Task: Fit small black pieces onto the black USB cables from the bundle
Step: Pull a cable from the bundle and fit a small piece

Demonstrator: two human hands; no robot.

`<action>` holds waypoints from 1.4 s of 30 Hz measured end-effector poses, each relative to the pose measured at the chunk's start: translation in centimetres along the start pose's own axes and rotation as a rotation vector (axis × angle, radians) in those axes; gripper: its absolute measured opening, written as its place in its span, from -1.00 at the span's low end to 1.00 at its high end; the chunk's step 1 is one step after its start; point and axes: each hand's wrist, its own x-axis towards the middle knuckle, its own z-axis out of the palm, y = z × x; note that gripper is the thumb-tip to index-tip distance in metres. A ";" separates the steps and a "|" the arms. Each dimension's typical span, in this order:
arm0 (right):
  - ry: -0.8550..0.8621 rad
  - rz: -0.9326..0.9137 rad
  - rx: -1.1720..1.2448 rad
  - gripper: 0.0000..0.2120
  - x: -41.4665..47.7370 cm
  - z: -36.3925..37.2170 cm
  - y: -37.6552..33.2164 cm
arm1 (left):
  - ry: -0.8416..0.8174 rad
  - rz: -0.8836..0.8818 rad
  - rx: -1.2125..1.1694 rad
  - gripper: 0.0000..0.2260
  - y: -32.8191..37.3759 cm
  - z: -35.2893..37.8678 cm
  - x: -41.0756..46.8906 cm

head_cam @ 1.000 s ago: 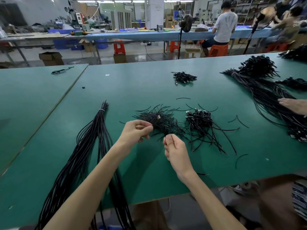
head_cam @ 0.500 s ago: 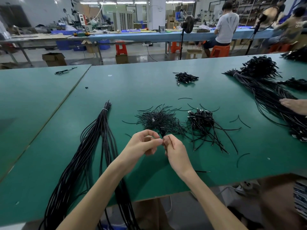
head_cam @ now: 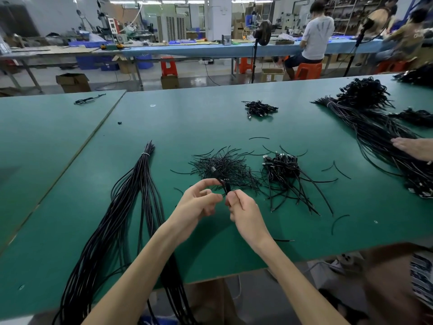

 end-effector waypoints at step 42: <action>-0.237 0.130 0.327 -0.67 -0.5 -1.0 -1.2 | -0.353 0.123 0.273 -0.52 1.3 -1.7 0.0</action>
